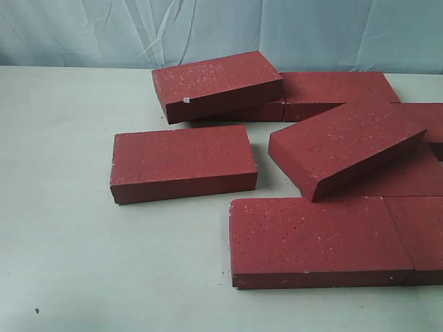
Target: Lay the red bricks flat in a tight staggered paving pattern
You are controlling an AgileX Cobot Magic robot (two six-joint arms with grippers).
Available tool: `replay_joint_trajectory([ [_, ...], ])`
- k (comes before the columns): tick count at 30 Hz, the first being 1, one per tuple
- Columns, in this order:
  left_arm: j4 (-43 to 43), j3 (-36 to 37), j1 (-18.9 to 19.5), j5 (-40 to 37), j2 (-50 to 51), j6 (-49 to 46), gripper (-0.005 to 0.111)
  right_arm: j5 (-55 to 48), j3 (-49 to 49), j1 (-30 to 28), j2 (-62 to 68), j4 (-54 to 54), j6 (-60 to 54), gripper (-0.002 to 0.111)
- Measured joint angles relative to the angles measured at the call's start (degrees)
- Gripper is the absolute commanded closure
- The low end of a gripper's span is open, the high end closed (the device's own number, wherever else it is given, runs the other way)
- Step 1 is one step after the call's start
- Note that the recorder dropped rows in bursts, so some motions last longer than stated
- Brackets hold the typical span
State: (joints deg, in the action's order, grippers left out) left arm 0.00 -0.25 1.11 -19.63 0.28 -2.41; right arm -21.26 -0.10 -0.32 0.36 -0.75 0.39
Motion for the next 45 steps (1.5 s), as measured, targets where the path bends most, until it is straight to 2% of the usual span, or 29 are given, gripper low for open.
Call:
replay_joint_trajectory([
  [13,0.0,0.0,0.0,0.0,0.0,0.0,0.107,1.8,0.0,0.0,0.0,0.0,0.0,0.109],
  [21,0.0,0.0,0.0,0.0,0.0,0.0,0.107,18.3,0.0,0.0,0.0,0.0,0.0,0.109],
  [26,0.0,0.0,0.0,0.0,0.0,0.0,0.107,24.2,0.0,0.0,0.0,0.0,0.0,0.109],
  [45,0.0,0.0,0.0,0.0,0.0,0.0,0.107,27.0,0.0,0.0,0.0,0.0,0.0,0.109],
])
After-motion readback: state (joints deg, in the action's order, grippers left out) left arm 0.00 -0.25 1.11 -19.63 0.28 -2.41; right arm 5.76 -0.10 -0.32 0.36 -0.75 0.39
